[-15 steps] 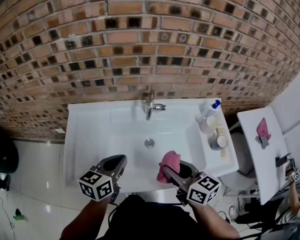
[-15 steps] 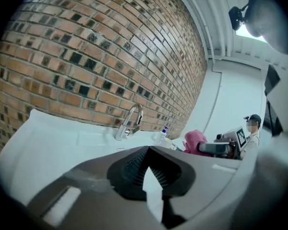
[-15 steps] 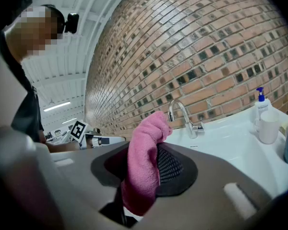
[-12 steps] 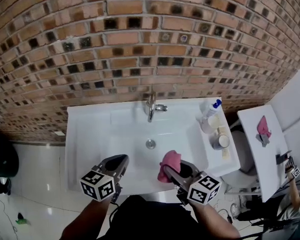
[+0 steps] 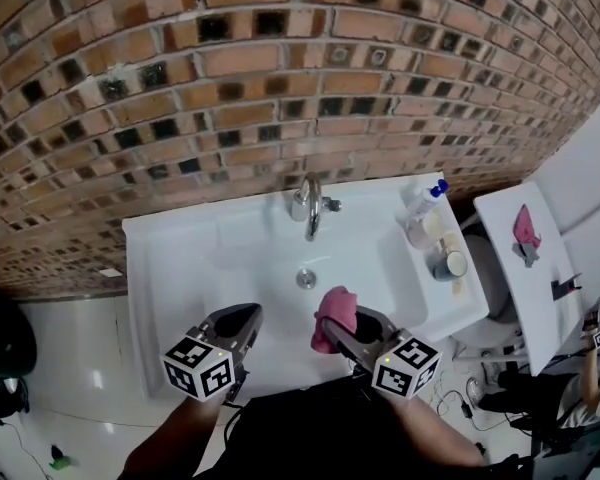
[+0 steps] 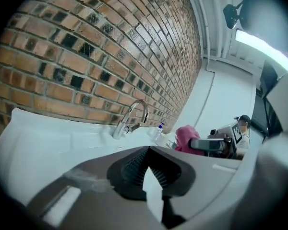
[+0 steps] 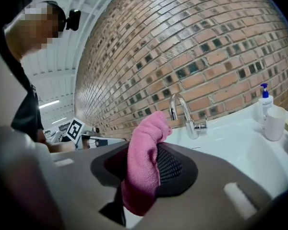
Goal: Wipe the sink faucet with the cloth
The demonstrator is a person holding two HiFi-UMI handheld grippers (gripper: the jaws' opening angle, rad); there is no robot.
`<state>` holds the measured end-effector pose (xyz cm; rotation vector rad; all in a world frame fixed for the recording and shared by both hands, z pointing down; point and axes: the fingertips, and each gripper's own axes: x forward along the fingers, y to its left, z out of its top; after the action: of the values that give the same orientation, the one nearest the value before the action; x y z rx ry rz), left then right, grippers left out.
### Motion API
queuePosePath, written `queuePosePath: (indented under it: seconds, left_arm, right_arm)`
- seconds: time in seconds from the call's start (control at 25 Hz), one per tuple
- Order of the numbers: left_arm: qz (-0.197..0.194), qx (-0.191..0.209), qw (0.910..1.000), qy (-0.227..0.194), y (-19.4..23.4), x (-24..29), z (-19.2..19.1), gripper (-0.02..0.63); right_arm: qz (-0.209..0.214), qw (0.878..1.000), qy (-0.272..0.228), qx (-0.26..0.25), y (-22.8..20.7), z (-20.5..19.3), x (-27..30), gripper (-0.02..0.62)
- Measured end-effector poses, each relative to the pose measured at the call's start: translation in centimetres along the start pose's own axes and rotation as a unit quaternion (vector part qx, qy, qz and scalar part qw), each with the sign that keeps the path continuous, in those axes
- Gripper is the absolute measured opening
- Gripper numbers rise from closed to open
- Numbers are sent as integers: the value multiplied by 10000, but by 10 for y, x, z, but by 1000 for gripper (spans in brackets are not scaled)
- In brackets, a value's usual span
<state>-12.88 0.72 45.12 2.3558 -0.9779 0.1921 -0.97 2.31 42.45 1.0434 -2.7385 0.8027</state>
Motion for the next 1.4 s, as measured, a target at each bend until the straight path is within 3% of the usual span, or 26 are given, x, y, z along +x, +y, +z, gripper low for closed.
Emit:
queuePosePath:
  seconds: [0.36,0.76,0.92,1.12,1.4]
  left_arm:
    - [64,-77,9999,9,14,10,0,6]
    - [809,-340,9959,-202,30,28,7,6]
    - [1046,-414,9936,-91,32,40,5,6]
    - [1192,-71,9927,150,25,62,7,6]
    - [1290,-165,9910,330,30,86,8,6]
  right_arm:
    - [-130,9999,-9,3,-34,14,12,143]
    - [162,9998,111,-48,-104,45,36,143]
    - [99,9996,246,46,-149,42,52,143]
    - [52,9989,410,223,-194,32,71,143]
    - [20,9984,516,235,-242,33,98,143]
